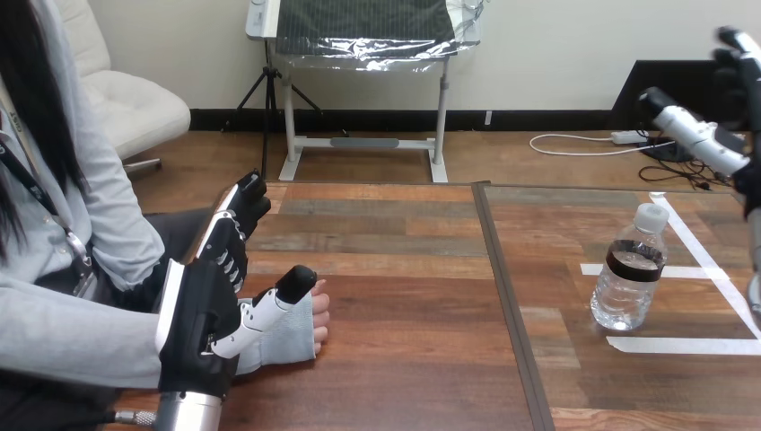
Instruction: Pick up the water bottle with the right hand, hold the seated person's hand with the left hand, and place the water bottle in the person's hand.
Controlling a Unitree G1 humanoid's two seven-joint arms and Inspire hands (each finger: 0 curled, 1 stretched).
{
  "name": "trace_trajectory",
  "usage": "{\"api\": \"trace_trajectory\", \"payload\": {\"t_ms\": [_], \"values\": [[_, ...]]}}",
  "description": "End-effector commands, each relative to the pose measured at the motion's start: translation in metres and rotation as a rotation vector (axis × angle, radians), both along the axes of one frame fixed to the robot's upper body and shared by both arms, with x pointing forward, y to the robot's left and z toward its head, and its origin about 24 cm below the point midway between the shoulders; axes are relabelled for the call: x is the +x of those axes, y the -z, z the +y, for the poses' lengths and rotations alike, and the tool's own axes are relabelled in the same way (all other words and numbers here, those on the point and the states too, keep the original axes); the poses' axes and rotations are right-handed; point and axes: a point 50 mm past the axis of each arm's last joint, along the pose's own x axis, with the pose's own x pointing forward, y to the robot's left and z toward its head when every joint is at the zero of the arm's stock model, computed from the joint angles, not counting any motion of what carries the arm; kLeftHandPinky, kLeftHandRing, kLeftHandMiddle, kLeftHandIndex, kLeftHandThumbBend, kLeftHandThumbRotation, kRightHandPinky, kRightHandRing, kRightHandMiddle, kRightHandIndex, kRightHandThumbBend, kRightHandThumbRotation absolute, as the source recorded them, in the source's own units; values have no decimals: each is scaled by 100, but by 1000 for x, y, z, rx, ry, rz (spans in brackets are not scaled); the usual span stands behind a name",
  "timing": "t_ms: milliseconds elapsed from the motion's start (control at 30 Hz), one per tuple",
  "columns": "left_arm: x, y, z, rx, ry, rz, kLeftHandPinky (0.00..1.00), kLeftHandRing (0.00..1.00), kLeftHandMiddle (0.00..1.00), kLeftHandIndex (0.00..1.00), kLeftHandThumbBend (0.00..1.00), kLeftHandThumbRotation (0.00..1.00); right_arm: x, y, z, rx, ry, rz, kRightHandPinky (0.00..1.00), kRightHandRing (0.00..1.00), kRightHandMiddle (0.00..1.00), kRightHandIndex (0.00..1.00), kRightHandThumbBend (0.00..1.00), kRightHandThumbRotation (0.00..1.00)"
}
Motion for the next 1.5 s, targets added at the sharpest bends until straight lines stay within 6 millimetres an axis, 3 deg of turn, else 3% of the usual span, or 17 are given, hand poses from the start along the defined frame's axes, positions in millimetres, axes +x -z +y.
{"api": "trace_trajectory", "payload": {"t_ms": [0,567,1467], "values": [[10,-15,-1,-1,14,-77,97,92,93,90,100,51,2,11,9,94,-13,24,95,96,92,96,100,61],[9,-16,1,4,13,-90,97,92,92,90,100,51,-3,38,11,169,5,156,99,98,93,98,100,56],[7,-16,1,13,17,-92,95,92,92,90,100,51,-10,68,22,200,14,294,96,95,92,97,100,52]]}}
